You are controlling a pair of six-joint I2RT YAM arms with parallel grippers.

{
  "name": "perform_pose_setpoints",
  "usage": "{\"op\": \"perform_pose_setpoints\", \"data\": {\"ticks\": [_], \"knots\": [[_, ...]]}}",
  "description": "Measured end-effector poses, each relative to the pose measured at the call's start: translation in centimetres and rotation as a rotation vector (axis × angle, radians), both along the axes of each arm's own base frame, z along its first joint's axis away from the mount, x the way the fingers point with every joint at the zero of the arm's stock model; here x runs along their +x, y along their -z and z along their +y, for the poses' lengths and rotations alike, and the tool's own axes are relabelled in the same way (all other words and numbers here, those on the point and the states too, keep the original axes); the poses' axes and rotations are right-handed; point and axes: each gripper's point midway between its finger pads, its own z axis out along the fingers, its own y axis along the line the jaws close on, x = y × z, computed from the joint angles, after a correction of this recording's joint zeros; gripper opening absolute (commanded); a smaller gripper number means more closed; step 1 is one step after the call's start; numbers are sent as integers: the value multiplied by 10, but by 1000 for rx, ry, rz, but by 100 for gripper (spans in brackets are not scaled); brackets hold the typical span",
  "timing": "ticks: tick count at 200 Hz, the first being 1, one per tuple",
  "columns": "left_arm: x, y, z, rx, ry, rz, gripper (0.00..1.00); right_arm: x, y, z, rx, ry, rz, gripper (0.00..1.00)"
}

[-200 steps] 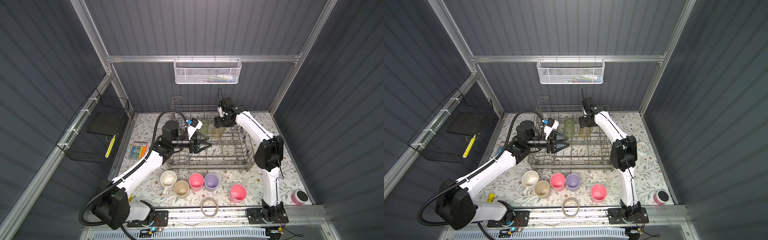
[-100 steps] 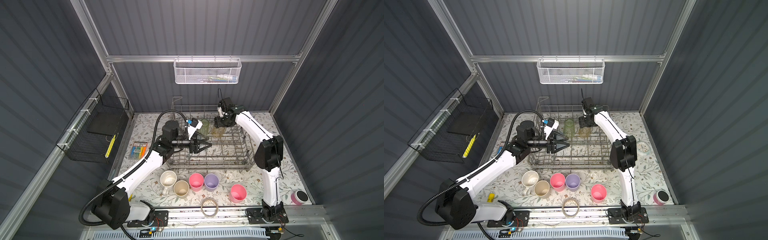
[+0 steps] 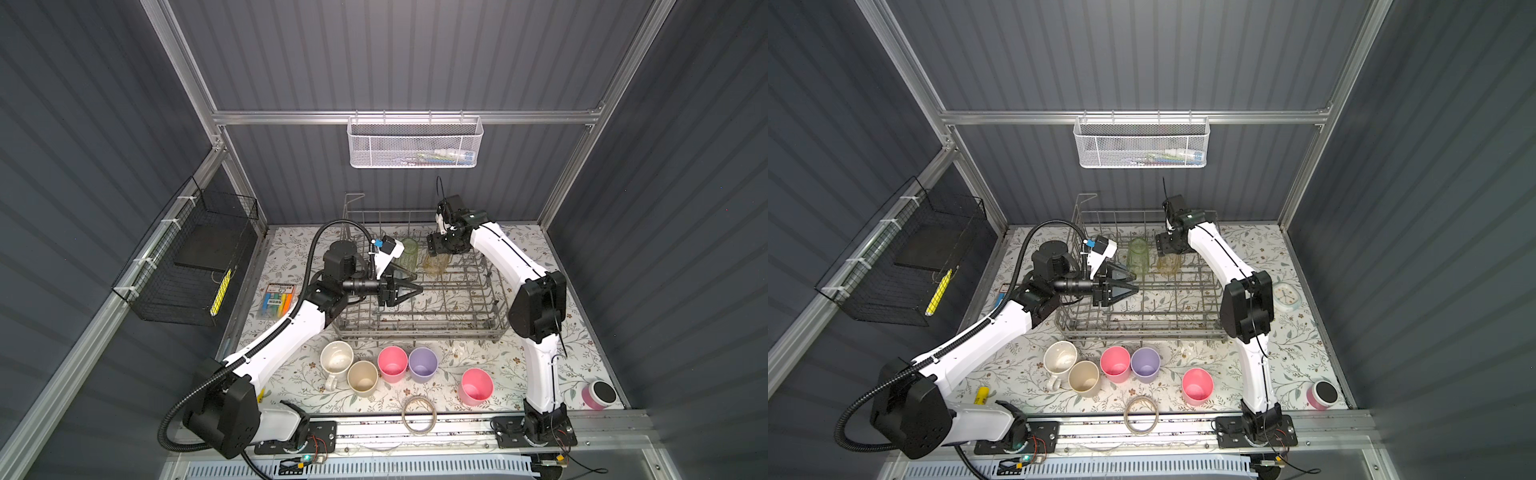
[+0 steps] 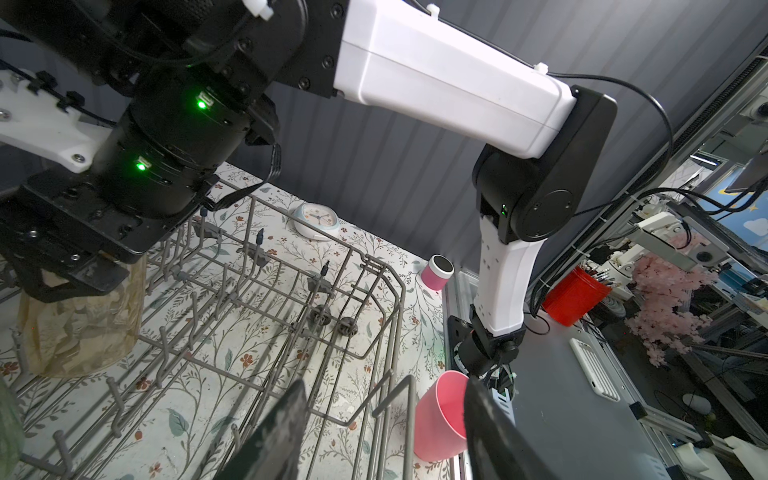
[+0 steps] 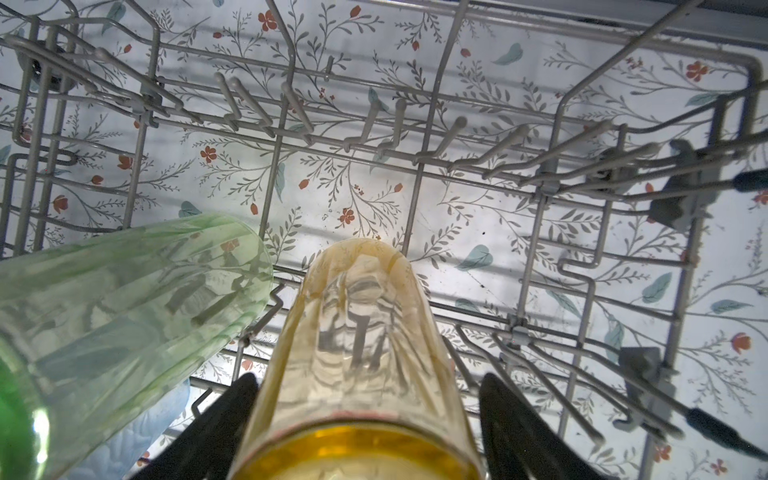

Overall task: Load the cups into the dish rack
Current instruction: 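Lower the amber cup into the rack beside the green cup with the right gripper, then open the right gripper to release the amber cup and lift away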

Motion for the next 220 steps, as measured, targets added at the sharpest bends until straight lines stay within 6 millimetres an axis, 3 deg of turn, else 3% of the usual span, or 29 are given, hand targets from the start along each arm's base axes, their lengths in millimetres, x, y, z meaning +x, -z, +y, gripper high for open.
{"op": "perform_pose_setpoints", "data": {"ticks": [49, 137, 186, 220], "knots": [[1, 2, -1, 1, 0, 2, 60, -2, -12, -1, 13, 4, -24, 88], [1, 3, -1, 1, 3, 3, 60, -14, -58, -6, 68, 16, -128, 90], [2, 2, -1, -1, 3, 0, 61, -36, -89, -14, 118, 28, -200, 90], [3, 7, -1, 16, -2, 4, 62, -66, -117, -26, 178, 43, -284, 91]]}}
